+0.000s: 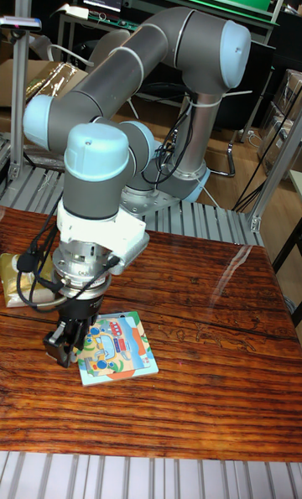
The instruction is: Assemble one piece of a puzzle
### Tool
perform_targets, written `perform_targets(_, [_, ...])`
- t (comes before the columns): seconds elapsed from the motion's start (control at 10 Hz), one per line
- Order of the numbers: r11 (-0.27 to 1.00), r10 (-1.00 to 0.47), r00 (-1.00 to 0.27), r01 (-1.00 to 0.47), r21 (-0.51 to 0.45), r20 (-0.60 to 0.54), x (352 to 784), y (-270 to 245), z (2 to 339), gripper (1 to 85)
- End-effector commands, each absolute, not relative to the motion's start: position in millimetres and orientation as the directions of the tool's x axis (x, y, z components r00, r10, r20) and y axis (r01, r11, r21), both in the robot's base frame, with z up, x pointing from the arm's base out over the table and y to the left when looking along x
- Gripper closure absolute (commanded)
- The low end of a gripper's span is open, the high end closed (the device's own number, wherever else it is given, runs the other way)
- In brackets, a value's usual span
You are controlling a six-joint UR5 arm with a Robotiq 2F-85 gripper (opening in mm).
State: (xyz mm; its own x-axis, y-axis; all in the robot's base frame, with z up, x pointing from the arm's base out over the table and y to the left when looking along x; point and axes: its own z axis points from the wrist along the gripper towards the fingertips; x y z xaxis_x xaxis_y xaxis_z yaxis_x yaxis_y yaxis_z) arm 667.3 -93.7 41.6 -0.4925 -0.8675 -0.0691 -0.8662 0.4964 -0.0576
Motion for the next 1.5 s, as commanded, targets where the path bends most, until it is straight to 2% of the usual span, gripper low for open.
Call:
perform_targets(0.0, [0.628, -0.778, -0.624, -0.775, -0.070, -0.075, 670.7, -98.0, 47.4, 58.0])
perform_targets(0.8, [0.856, -0.514, -0.846, -0.516, -0.029, -0.143, 683.9, -85.0, 47.8, 58.0])
perform_targets(1.4, [0.913, -0.408, -0.907, -0.409, -0.010, -0.102, 670.3, -80.9, 41.7, 57.7])
